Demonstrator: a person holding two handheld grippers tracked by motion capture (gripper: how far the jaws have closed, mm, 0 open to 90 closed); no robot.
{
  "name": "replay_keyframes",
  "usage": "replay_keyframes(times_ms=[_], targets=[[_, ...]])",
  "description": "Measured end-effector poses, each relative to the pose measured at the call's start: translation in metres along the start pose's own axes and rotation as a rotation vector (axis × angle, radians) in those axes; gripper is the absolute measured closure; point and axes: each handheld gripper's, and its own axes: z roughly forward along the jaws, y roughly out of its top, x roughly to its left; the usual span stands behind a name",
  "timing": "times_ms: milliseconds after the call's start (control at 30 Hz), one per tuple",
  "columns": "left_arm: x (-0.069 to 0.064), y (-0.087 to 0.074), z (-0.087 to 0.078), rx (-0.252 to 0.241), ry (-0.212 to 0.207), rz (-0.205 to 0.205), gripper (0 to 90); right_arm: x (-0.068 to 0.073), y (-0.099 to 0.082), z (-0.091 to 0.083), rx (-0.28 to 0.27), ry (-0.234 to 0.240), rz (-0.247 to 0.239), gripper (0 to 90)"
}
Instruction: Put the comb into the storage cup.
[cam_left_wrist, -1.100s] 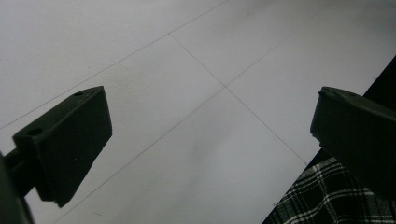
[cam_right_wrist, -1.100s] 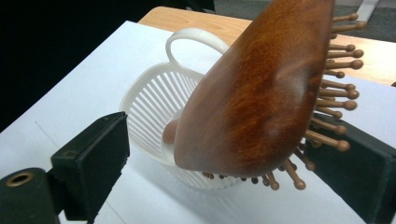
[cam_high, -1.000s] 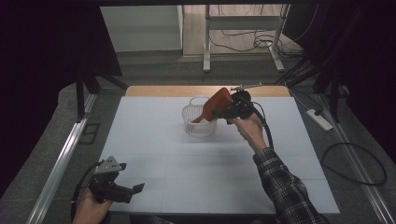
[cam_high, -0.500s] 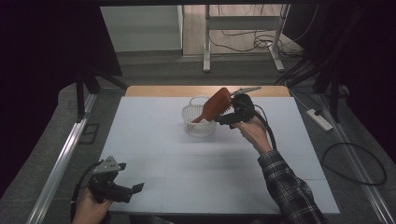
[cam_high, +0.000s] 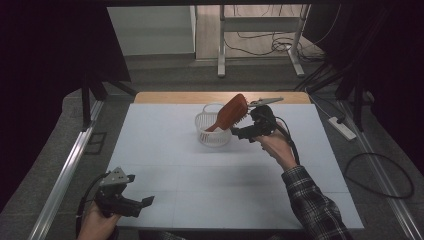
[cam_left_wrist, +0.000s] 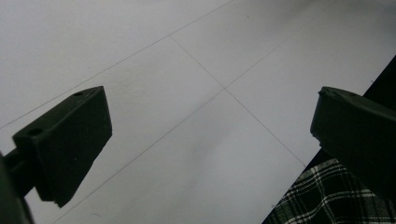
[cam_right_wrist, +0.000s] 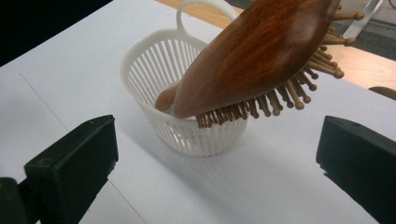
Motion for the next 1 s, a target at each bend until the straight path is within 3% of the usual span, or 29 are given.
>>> replay_keyframes(times_ms=[367,1000], targets=[[0.0,0.0,0.0,-0.002,0.001,-0.001,0.0,0.008,-0.007,-0.005,0.007,0.007,-0.047,0.0],[0.0,-0.001,-0.001,-0.006,0.002,-0.003,0.0,0.012,-0.019,-0.017,0.03,0.013,-0.047,0.0]])
